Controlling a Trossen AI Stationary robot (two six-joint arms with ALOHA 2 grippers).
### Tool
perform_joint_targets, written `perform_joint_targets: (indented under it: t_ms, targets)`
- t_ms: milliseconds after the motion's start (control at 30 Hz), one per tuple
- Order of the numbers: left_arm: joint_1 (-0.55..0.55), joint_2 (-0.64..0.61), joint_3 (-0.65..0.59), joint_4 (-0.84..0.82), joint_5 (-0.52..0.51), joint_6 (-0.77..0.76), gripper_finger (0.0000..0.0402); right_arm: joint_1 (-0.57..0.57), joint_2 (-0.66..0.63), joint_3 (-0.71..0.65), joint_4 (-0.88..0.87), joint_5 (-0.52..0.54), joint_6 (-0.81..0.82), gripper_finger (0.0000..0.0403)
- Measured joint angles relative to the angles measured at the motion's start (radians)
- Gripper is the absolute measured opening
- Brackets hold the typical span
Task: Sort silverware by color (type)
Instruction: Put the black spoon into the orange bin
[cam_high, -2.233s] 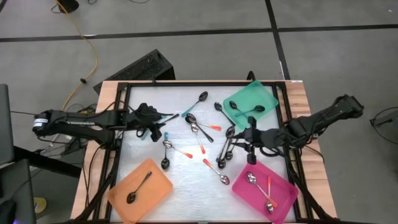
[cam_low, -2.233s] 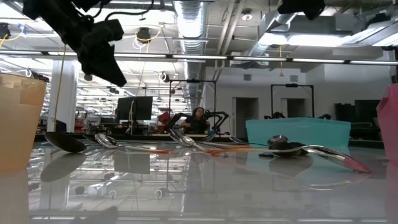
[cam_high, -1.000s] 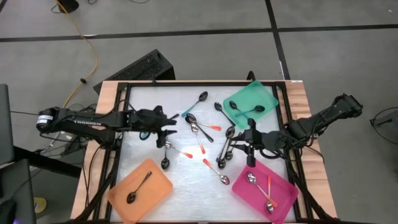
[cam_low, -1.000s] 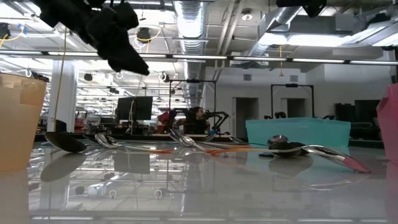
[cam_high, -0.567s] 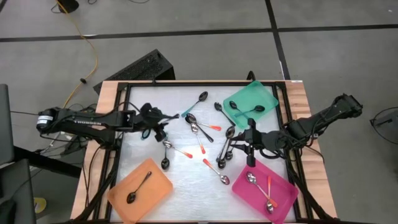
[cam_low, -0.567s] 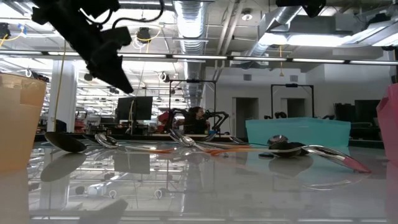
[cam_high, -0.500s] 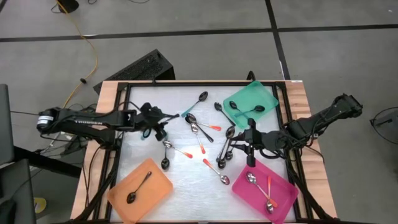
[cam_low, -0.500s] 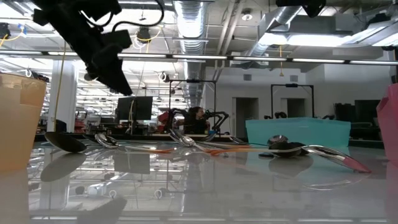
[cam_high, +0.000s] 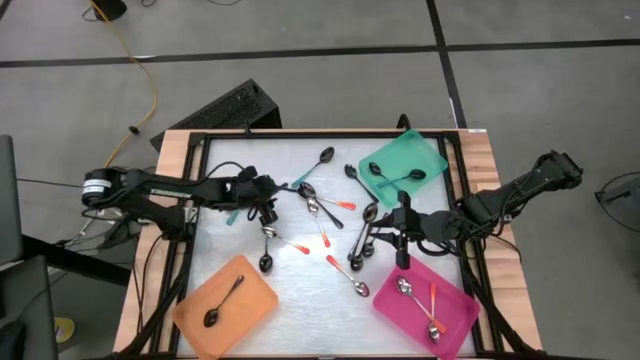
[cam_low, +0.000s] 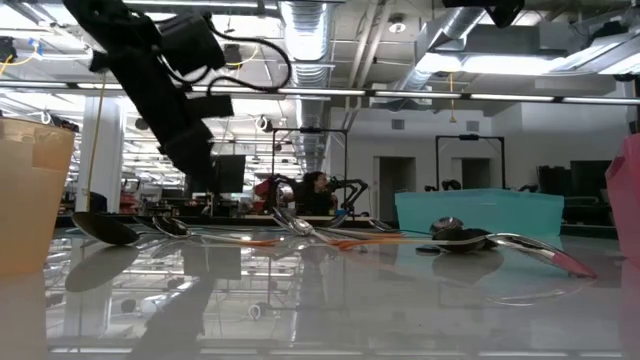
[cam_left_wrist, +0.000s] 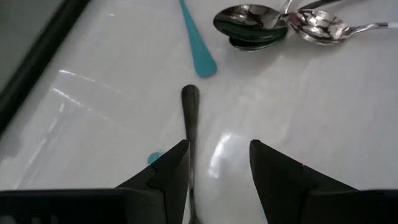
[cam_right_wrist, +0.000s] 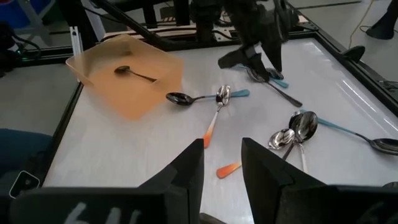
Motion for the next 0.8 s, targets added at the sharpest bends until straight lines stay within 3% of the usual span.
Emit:
perform_joint_targets:
  t_ms: [267,467,800]
  targets:
    - [0.085,0.084,-0.008,0.109,0.053,0.014,0.0151,0.0,0.0,0.0,-0.001,-0.001,0.001,0.0118]
    - [0.106,0.025,-0.149,0.364,0.08,-0.011,0.0151,0.0,0.0,0.0,-0.008,-0.004,0.0,0.0118]
    - [0.106,-0.039,-0.266,0.343,0.015,-0.06,0.0151,0.0,0.0,0.0,-0.014,-0.005,-0.002,0.0118]
